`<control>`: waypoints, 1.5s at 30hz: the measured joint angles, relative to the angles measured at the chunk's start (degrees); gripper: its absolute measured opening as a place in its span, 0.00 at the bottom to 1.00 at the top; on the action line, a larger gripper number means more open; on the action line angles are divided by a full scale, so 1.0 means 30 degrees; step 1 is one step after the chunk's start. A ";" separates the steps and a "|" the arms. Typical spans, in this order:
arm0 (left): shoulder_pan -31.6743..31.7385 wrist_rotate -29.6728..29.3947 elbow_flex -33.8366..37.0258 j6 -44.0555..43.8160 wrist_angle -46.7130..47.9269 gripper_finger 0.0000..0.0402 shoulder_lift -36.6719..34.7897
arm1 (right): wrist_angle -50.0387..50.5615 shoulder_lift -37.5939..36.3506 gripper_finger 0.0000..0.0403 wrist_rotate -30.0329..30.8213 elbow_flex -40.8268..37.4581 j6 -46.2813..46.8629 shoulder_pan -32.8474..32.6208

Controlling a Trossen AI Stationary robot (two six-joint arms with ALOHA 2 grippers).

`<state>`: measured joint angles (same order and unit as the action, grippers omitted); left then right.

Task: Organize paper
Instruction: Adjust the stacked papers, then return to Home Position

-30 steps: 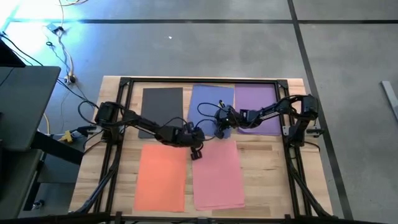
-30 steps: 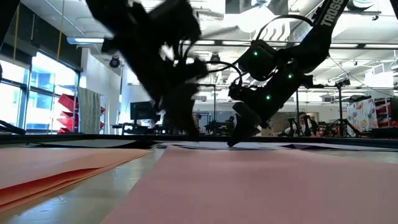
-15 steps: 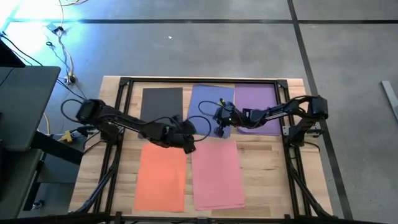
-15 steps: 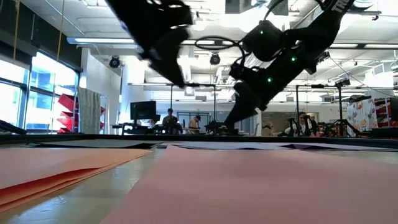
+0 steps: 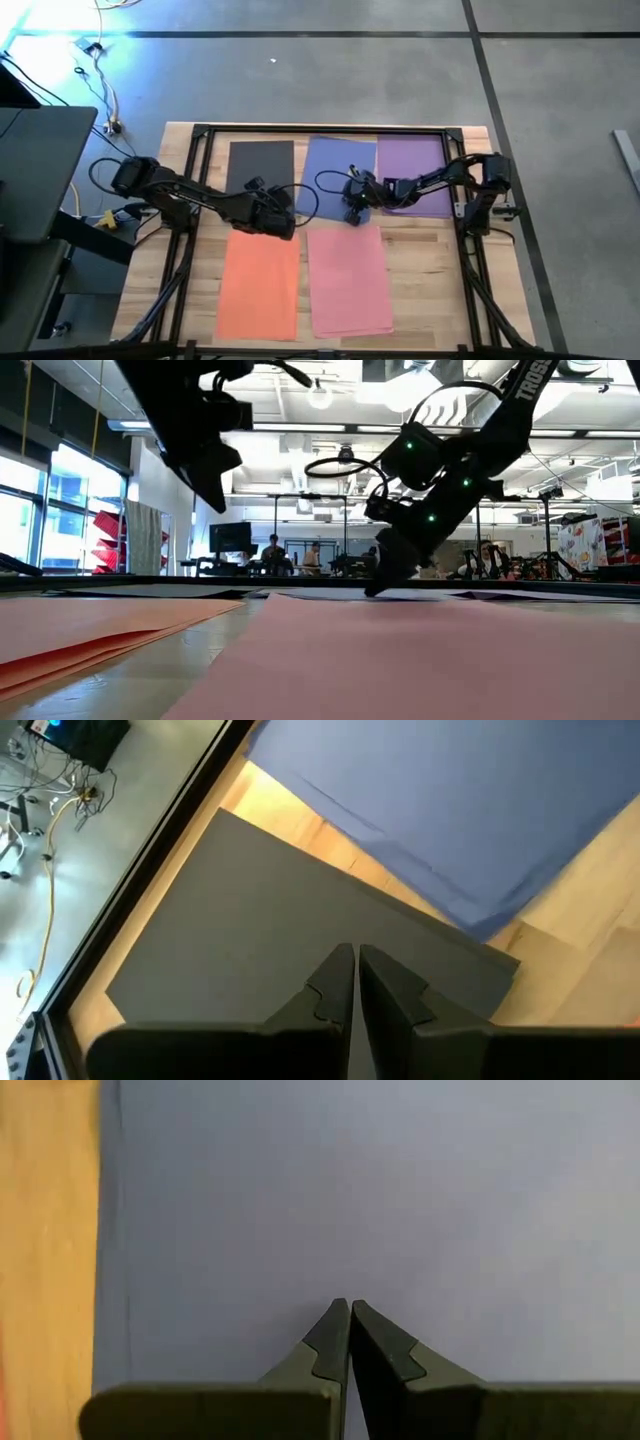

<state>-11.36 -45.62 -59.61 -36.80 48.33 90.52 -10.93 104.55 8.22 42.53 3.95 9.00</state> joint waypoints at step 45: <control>-0.3899 -0.1869 0.8525 -0.0394 -0.7518 0.00 -1.3286 | 0.7242 -2.0297 0.05 -0.1457 -0.7572 0.4530 -0.0016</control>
<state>-23.06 -51.23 -34.04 -37.98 25.78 50.66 10.80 43.66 3.84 19.82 17.54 8.95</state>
